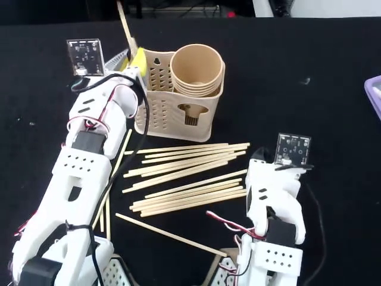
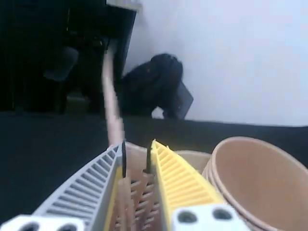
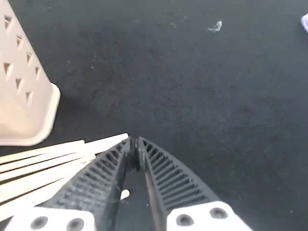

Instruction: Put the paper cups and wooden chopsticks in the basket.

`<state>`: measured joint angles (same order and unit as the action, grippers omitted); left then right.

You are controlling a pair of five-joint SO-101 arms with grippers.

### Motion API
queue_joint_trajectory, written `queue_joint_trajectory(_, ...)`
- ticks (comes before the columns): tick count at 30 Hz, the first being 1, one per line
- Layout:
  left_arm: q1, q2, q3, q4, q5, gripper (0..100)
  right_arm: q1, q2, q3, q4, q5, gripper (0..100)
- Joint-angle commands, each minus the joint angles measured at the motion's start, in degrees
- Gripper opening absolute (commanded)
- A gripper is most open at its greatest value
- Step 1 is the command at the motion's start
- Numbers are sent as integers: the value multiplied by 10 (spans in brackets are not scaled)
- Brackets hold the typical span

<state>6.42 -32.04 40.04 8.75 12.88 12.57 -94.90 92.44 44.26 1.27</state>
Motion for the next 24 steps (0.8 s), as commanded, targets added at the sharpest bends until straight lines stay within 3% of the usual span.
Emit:
queue_joint_trajectory(1, -1, -4, -59, 40, 5, 109, -6, -9, -4, -11, 6, 12)
queue_joint_trajectory(9, -82, -99, -93, 253, 0, 109, -1, -9, -22, -3, 6, 15)
queue_joint_trajectory(12, -135, -164, -65, 366, -11, 109, 3, -9, -98, 77, 33, 15)
queue_joint_trajectory(15, -199, -222, 15, 439, -69, 109, 4, -6, -208, 181, 97, 29)
queue_joint_trajectory(17, -256, -249, 103, 440, -119, 111, -4, -4, -263, 236, 140, 88)
queue_joint_trajectory(20, -332, -265, 249, 377, -183, 113, -33, -2, -319, 287, 220, 155)
queue_joint_trajectory(24, -342, -265, 372, 328, -219, 113, -74, 14, -364, 343, 286, 129)
